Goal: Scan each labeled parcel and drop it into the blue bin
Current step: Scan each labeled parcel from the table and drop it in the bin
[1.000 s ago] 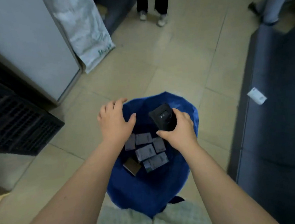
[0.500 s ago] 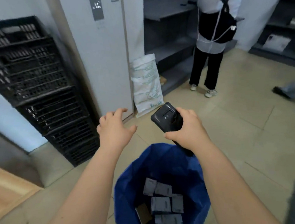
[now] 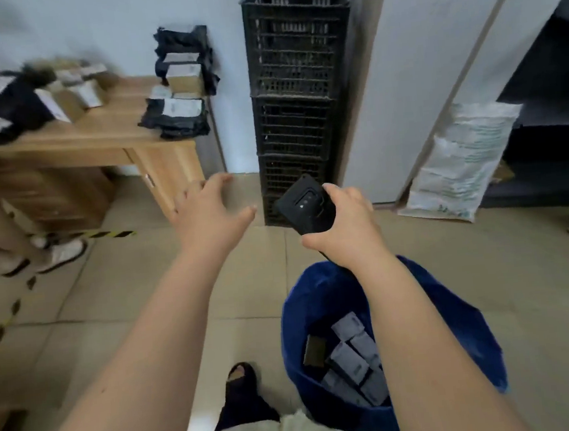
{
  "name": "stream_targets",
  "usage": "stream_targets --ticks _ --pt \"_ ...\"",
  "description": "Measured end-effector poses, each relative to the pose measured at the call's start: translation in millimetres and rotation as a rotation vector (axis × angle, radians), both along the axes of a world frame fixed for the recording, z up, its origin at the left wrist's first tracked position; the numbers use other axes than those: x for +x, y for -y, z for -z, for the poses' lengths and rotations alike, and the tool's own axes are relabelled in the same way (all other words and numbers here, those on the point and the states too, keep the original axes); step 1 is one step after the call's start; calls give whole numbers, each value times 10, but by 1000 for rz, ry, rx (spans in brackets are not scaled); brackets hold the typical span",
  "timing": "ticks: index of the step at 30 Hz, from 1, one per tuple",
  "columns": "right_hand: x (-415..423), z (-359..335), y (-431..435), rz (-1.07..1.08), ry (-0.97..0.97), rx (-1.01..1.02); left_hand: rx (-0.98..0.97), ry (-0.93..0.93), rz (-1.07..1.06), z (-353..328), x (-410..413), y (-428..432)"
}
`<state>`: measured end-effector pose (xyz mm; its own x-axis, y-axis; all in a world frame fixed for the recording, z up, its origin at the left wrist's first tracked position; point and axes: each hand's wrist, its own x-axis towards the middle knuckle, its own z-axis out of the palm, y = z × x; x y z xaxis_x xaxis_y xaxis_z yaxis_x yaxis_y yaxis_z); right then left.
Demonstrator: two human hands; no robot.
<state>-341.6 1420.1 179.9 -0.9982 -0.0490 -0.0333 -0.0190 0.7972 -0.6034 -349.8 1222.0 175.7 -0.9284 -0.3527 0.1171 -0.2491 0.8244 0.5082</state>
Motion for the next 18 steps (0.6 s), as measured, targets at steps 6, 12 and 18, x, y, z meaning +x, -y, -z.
stream_targets --ticks 6,12,18 --pt "328 125 1083 -320 3 61 -9 71 -301 260 945 993" --pt "892 158 2283 -583 -37 108 20 143 -533 412 1943 1982" --pt "1690 233 3763 -784 -20 52 34 129 -845 339 3225 3261"
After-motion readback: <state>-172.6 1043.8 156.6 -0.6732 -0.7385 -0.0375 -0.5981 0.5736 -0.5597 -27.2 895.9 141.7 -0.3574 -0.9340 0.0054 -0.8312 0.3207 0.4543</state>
